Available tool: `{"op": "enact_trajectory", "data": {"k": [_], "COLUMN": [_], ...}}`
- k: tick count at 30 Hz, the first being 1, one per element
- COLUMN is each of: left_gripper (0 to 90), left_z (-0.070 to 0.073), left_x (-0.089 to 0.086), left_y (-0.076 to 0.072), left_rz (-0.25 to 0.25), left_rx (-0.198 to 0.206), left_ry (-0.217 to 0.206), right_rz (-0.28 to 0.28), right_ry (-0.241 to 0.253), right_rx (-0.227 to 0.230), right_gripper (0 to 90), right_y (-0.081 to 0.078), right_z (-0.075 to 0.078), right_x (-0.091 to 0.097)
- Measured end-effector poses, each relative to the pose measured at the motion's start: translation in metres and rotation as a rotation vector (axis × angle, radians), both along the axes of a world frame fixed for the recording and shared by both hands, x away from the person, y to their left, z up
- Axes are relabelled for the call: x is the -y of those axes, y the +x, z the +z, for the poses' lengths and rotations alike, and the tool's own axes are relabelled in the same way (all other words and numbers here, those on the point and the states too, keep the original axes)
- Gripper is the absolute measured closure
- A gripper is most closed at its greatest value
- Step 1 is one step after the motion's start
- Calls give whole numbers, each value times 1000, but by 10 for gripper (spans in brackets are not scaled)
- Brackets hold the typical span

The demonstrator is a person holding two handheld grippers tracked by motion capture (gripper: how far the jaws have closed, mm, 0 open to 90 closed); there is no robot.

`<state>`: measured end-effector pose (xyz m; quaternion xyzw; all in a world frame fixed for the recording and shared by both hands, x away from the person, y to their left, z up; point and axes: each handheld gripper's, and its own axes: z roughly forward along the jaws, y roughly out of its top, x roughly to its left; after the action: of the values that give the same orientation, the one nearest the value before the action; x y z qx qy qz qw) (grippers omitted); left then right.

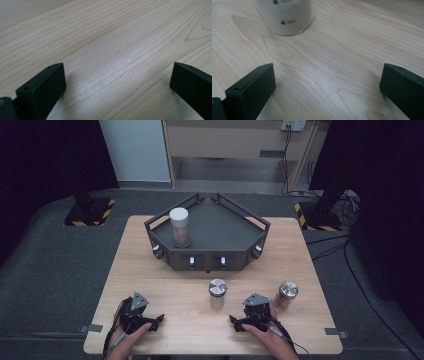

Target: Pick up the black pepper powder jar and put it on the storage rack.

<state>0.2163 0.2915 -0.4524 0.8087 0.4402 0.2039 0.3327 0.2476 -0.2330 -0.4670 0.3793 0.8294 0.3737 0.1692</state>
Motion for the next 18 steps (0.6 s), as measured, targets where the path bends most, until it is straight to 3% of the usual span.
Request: {"op": "enact_trajectory", "data": {"k": [18], "left_gripper": [0], "left_z": [0], "left_x": [-1], "left_y": [1], "left_rz": [-6], "left_rx": [-1], "left_ry": [0], "right_rz": [12], "right_ry": [-6], "right_rx": [-8], "right_gripper": [10], "right_y": [3], "right_z": [2], "right_x": [1]}}
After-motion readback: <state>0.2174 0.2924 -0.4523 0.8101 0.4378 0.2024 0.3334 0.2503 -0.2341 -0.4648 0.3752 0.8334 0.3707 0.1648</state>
